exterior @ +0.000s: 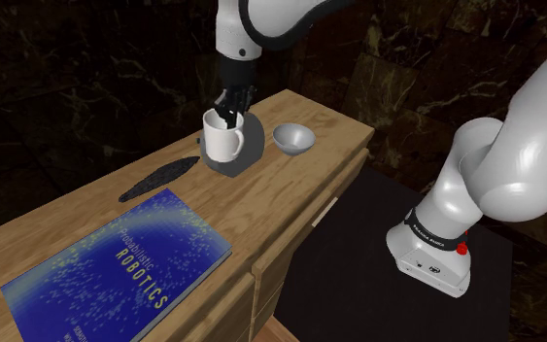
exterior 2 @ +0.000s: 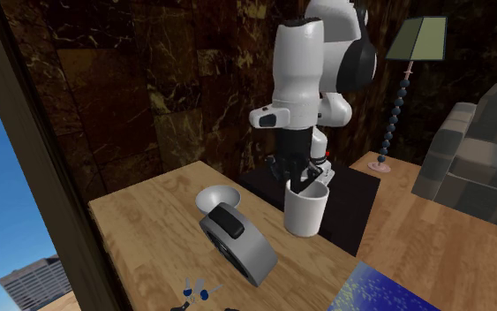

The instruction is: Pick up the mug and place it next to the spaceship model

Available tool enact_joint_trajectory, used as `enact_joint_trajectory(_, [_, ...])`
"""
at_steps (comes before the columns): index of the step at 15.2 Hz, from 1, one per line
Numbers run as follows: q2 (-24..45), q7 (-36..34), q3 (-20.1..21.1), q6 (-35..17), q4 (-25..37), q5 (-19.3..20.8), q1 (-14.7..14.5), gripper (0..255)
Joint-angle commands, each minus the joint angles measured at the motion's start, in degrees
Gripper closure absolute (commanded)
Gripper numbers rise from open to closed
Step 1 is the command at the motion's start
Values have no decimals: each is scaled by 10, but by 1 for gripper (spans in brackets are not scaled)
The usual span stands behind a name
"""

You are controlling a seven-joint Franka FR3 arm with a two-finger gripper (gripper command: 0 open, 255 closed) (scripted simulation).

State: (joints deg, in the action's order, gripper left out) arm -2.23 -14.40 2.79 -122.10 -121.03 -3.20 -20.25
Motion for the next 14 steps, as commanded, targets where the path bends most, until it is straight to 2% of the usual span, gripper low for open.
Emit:
enact_joint_trajectory(1, [19,-29,14,4,25,3,-13,255])
enact_joint_trajectory(7, [87,-102,45,18,109,18,-48,255])
enact_joint_trajectory(14, [106,-102,44,-32,78,20,-49,255])
